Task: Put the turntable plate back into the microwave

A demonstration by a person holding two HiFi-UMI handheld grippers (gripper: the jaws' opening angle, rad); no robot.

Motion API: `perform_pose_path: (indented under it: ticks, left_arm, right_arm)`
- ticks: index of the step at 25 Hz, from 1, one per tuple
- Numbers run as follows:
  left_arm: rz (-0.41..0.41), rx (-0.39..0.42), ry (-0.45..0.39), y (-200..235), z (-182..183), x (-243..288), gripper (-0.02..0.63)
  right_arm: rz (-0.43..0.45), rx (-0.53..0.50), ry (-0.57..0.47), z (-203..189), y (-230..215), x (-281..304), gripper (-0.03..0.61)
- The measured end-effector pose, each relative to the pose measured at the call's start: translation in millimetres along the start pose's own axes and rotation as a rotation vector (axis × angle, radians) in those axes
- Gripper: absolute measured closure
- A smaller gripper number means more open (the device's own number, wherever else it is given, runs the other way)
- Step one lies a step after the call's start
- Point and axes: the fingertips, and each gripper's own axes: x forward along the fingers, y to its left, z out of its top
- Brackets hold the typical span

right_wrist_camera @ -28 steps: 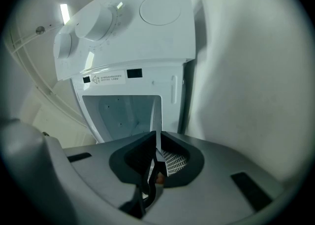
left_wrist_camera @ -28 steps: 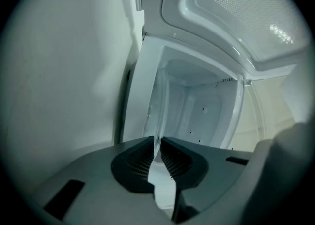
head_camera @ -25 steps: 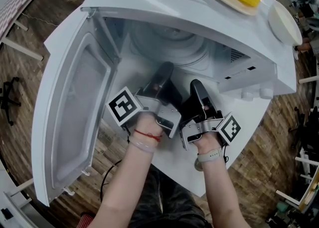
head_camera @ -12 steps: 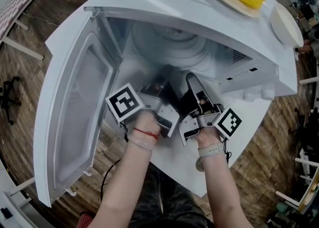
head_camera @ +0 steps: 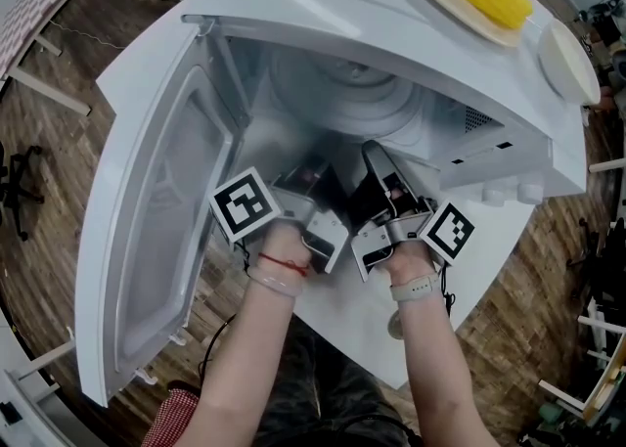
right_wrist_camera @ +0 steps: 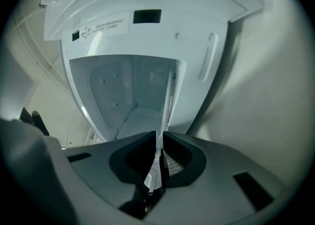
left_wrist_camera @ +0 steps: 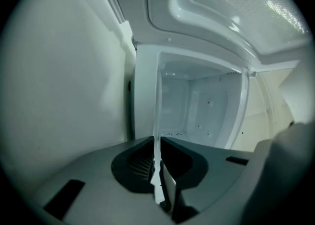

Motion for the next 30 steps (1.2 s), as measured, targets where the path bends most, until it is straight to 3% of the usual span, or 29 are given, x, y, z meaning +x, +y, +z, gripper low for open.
perform_pose_path:
  ticks: [12, 17, 20, 23, 30]
  left_arm:
    - [-0.006, -0.017, 0.062, 2, -23, -13, 0.569]
    - [-0.041, 0.049, 0.103, -15, -40, -18, 0.581]
    - [-0.029, 0.136, 0.129, -19, -52, -27, 0.592]
    - [0.009, 0.229, 0.154, -17, -67, -40, 0.6]
    - [0.094, 0.591, 0.198, -26, -96, -74, 0.601]
  right_arm:
    - [-0.008, -0.014, 0.007, 0, 1, -2, 0.529]
    - [0.001, -0.072, 0.066, -11, 15, -17, 0.529]
    - [0.004, -0.161, 0.126, -22, 27, -29, 0.531]
    - [-0.046, -0.281, 0.188, -31, 31, -47, 0.531]
    - [-0.07, -0.612, 0.323, -63, 45, -93, 0.535]
